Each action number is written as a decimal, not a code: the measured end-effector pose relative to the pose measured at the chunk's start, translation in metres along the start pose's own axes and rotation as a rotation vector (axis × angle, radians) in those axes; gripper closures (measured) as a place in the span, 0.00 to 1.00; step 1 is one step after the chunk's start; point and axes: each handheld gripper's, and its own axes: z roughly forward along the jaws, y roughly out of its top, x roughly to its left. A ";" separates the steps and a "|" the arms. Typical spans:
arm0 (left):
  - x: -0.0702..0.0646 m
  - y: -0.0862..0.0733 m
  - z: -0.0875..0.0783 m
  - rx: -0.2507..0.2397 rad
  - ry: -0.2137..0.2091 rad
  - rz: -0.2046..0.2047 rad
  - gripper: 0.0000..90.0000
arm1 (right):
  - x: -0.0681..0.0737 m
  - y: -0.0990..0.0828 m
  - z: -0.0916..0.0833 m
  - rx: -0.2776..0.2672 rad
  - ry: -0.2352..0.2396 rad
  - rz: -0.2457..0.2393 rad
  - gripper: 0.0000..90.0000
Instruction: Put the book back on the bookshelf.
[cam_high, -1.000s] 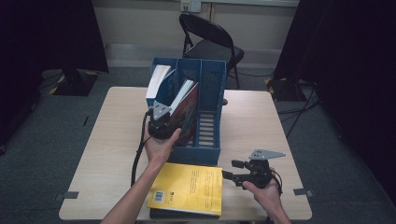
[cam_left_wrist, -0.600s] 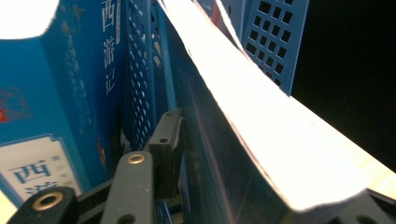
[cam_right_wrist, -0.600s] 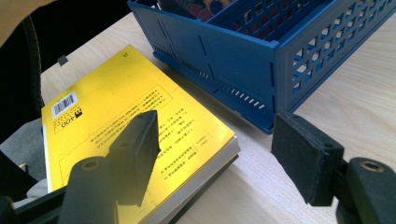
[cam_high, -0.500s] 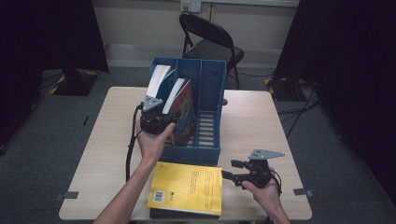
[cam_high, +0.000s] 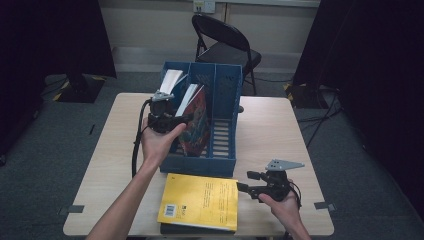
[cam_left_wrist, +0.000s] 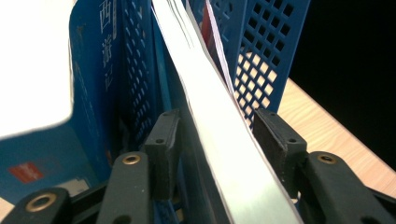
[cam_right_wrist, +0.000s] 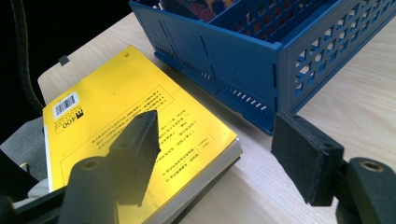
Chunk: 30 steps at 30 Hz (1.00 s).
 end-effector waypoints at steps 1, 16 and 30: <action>0.000 0.002 0.000 0.013 0.001 -0.003 0.60 | 0.000 0.000 0.000 0.001 0.001 0.001 0.35; -0.001 0.043 0.008 0.233 0.029 -0.031 0.60 | -0.001 0.000 0.000 0.002 0.003 0.008 0.35; -0.007 0.058 0.039 0.473 0.116 -0.052 0.64 | -0.003 0.000 -0.003 -0.002 0.001 0.014 0.35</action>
